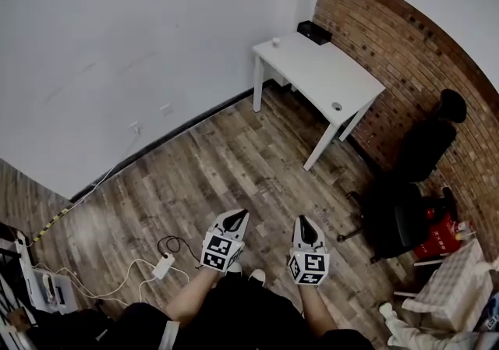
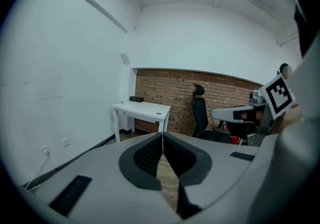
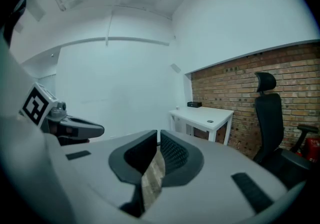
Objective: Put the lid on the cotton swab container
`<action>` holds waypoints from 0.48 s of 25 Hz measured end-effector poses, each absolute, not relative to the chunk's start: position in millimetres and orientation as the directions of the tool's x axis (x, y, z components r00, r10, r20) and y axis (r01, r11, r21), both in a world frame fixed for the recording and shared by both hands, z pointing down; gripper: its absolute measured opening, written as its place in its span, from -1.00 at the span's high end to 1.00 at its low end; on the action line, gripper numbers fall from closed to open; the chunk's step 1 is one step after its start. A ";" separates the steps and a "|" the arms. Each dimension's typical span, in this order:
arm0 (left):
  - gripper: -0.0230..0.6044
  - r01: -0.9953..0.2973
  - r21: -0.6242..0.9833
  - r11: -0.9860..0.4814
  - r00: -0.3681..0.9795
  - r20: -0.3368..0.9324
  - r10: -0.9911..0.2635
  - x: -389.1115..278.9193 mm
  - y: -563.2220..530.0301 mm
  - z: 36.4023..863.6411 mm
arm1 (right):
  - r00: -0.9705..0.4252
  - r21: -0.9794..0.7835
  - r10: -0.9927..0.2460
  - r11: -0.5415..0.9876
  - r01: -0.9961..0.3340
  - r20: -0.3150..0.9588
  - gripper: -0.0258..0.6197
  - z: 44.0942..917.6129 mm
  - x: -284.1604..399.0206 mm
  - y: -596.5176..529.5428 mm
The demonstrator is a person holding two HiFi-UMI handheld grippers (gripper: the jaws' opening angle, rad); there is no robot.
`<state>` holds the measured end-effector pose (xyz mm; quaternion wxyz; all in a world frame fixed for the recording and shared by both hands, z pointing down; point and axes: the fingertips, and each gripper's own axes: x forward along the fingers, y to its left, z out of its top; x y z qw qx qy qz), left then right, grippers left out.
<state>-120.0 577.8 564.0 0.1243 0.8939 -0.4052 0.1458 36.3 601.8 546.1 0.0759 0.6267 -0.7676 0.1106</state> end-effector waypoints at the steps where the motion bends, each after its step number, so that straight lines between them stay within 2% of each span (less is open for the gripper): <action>1: 0.87 -0.759 0.103 -0.643 0.630 0.363 -0.687 -121.7 580.1 564.4 | -0.204 -0.077 -0.945 0.191 -0.979 0.257 0.85 547.3 32.4 603.6; 12: 0.87 -0.760 0.103 -0.641 0.625 0.384 -0.679 -114.1 595.7 577.6 | -0.207 -0.104 -0.941 0.186 -0.977 0.267 0.85 553.3 35.9 618.4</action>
